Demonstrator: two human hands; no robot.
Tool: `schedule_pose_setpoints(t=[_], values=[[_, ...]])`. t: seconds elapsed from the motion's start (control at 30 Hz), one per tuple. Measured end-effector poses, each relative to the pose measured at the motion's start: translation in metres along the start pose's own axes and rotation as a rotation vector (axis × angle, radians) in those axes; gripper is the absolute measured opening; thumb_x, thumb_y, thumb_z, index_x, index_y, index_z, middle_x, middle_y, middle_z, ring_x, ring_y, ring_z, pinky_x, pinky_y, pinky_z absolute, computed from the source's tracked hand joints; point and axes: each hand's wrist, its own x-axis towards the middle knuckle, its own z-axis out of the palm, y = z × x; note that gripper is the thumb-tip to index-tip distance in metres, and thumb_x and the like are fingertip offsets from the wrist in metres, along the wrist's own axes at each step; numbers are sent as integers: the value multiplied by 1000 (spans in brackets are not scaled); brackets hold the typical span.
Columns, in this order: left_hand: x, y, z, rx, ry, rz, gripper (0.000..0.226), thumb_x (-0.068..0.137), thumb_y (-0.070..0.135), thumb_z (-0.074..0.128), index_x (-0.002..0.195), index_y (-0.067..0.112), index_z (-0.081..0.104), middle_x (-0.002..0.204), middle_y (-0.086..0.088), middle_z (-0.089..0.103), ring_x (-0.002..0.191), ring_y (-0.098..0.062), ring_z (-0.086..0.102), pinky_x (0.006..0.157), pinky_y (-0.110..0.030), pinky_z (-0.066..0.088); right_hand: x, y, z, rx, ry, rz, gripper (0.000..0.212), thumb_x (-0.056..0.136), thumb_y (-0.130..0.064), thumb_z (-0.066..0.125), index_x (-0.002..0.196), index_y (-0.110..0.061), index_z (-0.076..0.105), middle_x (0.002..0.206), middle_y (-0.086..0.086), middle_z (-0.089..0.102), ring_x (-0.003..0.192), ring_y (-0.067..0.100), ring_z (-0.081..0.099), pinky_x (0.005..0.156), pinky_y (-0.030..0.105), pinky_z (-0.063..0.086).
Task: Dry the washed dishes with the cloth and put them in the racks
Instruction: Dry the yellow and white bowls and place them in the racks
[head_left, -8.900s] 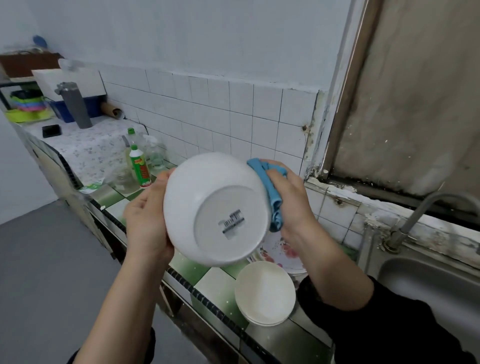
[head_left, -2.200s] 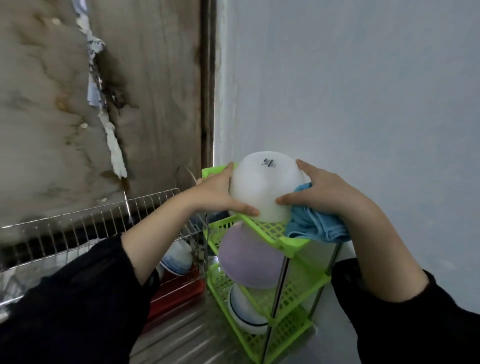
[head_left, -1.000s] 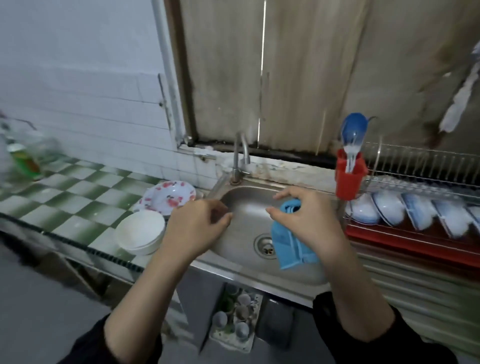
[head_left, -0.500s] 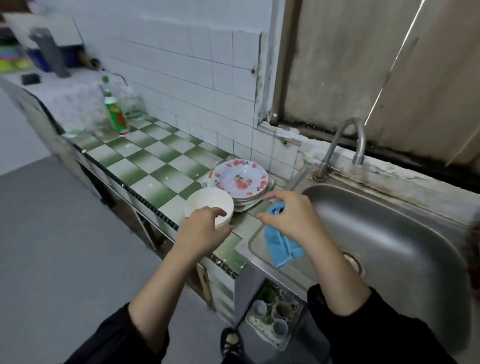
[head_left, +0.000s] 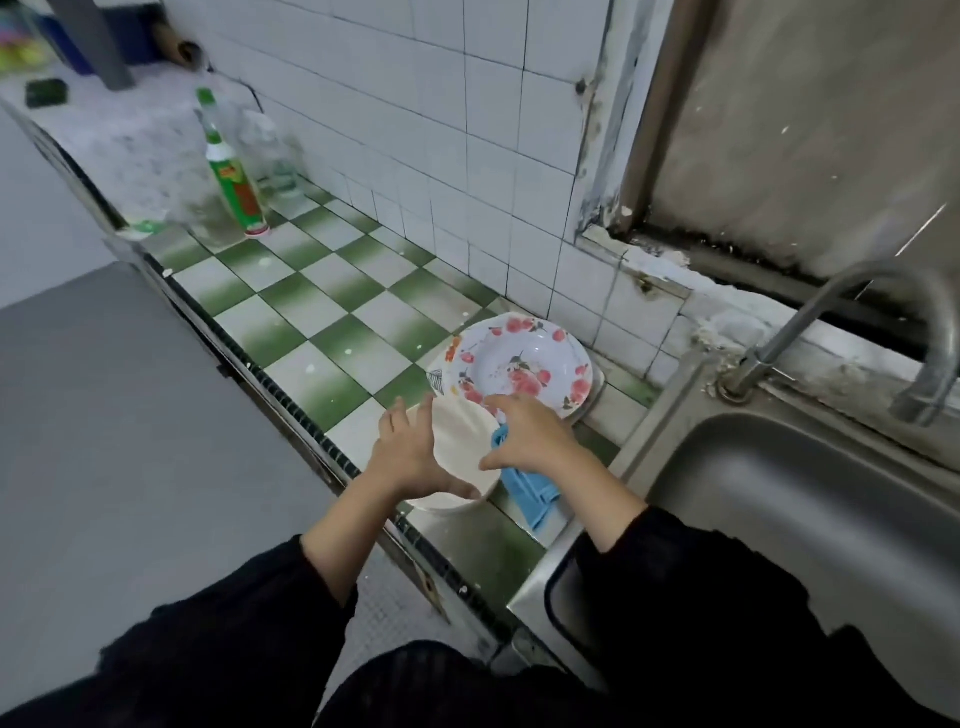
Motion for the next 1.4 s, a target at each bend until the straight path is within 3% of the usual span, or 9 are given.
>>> schedule_pose_setpoints(t=[0.13, 0.27, 0.43, 0.53, 0.63, 0.83, 1.0, 1.2, 1.4], values=[[24, -15, 13, 74, -130, -39, 162, 43, 59, 91, 148, 26, -28, 152, -20, -36, 143, -38, -27, 118, -57, 3, 33, 6, 12, -146, -189, -48, 131, 57, -47, 91, 156, -30, 6, 159, 7, 23, 140, 31, 35, 111, 47, 34], [40, -36, 21, 118, -221, 12, 169, 40, 56, 93, 142, 23, -38, 143, -24, -46, 137, -39, -37, 118, -54, -6, 45, 5, 17, -270, -306, -116, 139, 56, -46, 91, 156, -23, -3, 164, 5, 9, 146, 30, 25, 114, 48, 31], [51, -50, 30, 132, -131, 165, 165, 35, 67, 87, 145, 25, -28, 152, -26, -14, 145, -42, -15, 120, -51, 4, 53, 3, 19, -338, -352, -140, 149, 52, -49, 93, 155, -19, -11, 163, 9, 8, 144, 31, 27, 111, 46, 36], [56, -61, 35, 49, -18, 318, 154, 28, 81, 72, 144, 31, -16, 143, -18, 14, 137, -37, 11, 117, -49, 17, 55, 3, 23, -365, -333, -153, 146, 55, -47, 92, 155, -22, -12, 158, 16, 19, 138, 34, 36, 103, 45, 41], [58, -72, 41, -48, 76, 407, 149, 32, 83, 71, 149, 28, -4, 138, -15, 24, 130, -31, 20, 112, -49, 25, 54, 2, 27, -362, -272, -175, 141, 58, -43, 90, 155, -23, -10, 149, 15, 30, 128, 32, 45, 96, 42, 44], [57, -76, 41, -138, 91, 458, 140, 38, 76, 72, 150, 31, 0, 141, -13, 28, 132, -31, 23, 111, -55, 30, 57, 1, 29, -416, -302, -179, 150, 52, -48, 93, 153, -30, -17, 154, 22, 24, 136, 37, 38, 102, 47, 41], [52, -74, 34, -189, 112, 496, 135, 38, 72, 71, 148, 38, 1, 138, -10, 24, 131, -23, 18, 108, -46, 29, 52, 1, 35, -437, -236, -151, 146, 52, -52, 91, 152, -35, -13, 148, 17, 30, 122, 34, 51, 96, 45, 46], [48, -75, 29, -189, 116, 554, 129, 40, 73, 72, 147, 40, 6, 133, -10, 26, 128, -23, 21, 102, -43, 36, 38, 3, 29, -440, -171, -153, 139, 59, -57, 86, 154, -13, -6, 149, 10, 31, 129, 28, 45, 101, 43, 43], [49, -74, 19, -148, 137, 577, 129, 42, 73, 76, 147, 40, 7, 135, -11, 27, 128, -26, 23, 99, -49, 44, 32, -2, 19, -433, -170, -133, 131, 62, -58, 84, 154, -19, -1, 138, 8, 39, 118, 25, 51, 94, 41, 45]])
